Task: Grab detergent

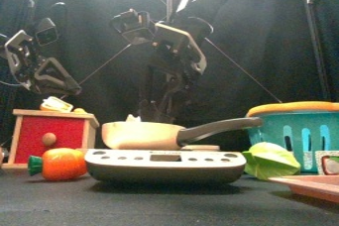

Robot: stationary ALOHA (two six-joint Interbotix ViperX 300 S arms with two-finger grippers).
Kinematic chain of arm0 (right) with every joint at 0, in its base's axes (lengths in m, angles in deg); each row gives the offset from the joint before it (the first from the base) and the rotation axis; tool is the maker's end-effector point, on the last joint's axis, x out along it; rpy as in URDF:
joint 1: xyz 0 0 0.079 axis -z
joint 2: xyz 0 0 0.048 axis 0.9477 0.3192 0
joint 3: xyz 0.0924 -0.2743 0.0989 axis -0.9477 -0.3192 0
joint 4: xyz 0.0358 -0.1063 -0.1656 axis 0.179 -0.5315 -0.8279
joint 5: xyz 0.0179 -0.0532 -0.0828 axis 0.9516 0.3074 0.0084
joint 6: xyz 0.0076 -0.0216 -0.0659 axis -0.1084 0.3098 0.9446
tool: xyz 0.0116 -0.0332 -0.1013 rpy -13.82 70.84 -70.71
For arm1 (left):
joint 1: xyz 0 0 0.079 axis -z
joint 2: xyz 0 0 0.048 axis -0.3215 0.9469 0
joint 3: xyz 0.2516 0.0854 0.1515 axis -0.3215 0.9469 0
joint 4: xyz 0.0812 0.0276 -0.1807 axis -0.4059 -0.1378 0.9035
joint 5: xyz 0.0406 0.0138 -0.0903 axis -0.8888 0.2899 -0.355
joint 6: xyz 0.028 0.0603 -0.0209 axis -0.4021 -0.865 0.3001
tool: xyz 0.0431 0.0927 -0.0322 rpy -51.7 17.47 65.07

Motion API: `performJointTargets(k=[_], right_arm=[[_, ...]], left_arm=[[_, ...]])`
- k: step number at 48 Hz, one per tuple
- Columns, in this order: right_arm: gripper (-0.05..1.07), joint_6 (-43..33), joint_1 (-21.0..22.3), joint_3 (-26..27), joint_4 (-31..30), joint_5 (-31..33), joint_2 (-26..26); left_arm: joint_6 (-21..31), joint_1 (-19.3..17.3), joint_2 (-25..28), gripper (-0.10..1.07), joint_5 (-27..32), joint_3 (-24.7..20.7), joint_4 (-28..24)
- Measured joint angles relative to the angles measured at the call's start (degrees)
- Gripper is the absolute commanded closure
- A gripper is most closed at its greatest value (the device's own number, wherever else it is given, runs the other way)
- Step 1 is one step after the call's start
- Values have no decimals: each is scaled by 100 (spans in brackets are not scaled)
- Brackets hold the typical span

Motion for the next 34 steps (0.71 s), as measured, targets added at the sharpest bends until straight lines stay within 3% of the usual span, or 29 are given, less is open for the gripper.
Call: performJointTargets(k=[34], right_arm=[[2, 0, 149, -105, 114, -299, 229]], left_arm=[[0, -9, 0, 48, 0, 0, 0]])
